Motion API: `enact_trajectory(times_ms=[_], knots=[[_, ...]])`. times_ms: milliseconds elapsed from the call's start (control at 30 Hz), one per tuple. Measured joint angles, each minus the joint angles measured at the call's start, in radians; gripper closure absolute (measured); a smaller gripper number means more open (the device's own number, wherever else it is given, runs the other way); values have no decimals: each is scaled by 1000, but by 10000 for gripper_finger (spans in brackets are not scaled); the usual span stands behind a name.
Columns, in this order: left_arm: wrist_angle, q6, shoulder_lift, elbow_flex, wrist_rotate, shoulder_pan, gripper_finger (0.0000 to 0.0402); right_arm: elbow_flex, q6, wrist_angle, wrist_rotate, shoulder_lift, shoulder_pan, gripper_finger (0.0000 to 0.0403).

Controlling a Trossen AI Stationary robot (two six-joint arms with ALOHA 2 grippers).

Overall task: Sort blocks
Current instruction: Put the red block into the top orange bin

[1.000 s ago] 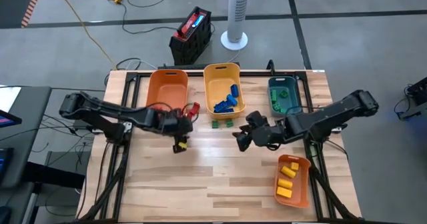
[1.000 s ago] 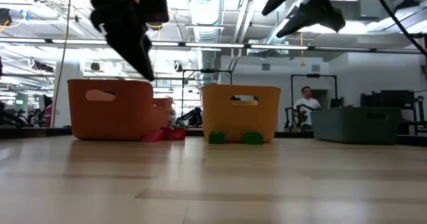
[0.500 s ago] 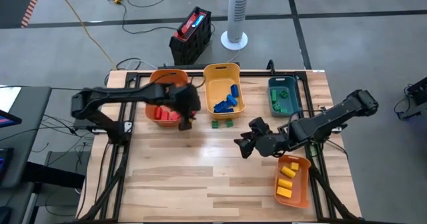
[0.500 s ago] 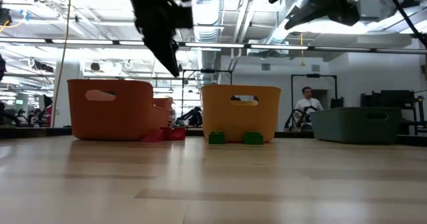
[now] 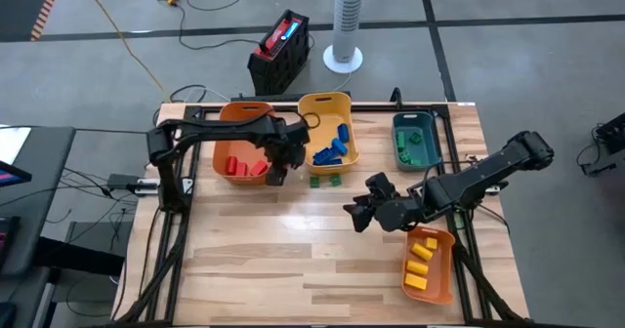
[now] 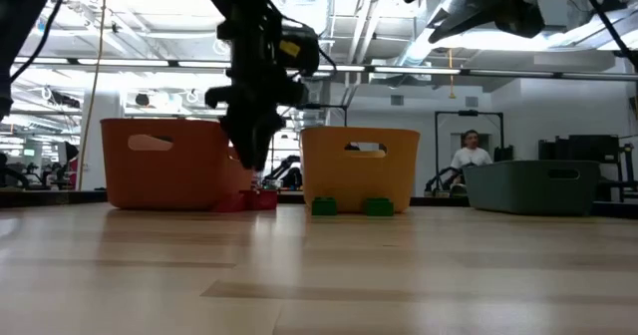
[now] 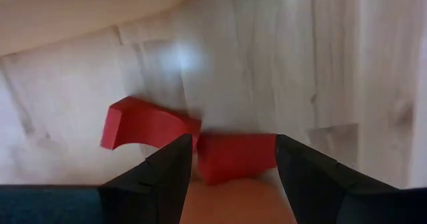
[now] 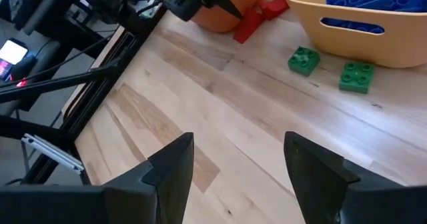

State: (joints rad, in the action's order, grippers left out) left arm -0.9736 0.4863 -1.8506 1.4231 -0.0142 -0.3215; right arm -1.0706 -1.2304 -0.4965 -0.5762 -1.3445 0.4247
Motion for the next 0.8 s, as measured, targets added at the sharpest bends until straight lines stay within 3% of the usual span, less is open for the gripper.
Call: enact_trajectory(times_ms=[800], knots=[[111, 156, -48, -80, 88, -27, 194, 0, 0, -5, -1, 0, -1, 163]])
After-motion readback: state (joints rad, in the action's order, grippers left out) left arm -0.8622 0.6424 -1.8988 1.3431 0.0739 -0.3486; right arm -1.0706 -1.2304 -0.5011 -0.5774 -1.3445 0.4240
